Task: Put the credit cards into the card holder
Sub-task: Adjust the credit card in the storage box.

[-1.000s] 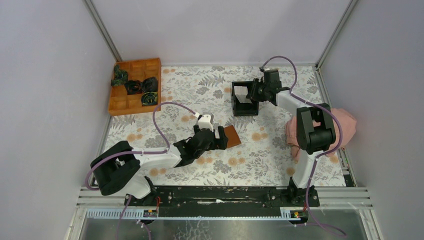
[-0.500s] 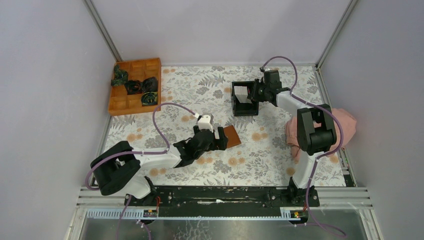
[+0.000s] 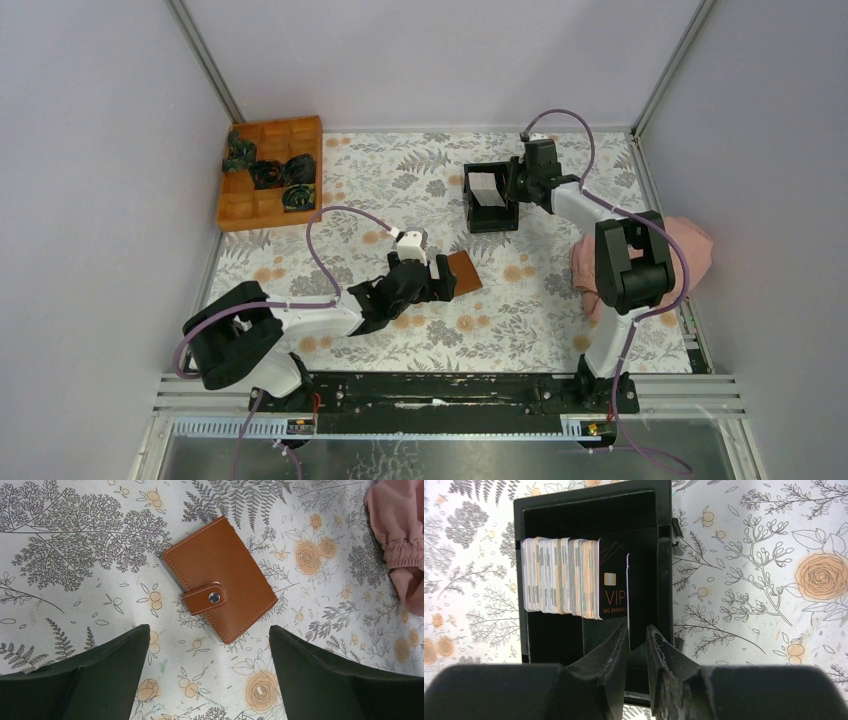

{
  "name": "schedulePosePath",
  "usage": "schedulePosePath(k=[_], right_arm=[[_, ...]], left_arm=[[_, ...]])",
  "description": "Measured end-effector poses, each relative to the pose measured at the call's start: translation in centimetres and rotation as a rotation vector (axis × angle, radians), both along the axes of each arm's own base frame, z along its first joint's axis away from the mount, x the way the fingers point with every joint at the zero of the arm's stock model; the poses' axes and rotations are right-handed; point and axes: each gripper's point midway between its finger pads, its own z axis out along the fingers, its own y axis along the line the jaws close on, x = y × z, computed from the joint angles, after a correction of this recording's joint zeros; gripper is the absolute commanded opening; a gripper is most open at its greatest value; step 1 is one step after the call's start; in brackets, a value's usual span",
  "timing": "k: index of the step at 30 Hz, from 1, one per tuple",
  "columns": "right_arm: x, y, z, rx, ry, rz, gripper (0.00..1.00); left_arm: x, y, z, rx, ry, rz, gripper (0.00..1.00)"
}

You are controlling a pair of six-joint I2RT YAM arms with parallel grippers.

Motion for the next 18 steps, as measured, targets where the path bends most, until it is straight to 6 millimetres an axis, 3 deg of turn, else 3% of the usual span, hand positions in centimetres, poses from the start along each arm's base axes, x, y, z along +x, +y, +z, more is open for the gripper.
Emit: schedulePosePath(k=[18], right_arm=[[-0.35, -0.17, -0.33, -0.129, -0.009, -0.008, 0.24]], left_arm=[[-0.01, -0.01, -0.05, 0.001, 0.000, -0.001, 0.95]])
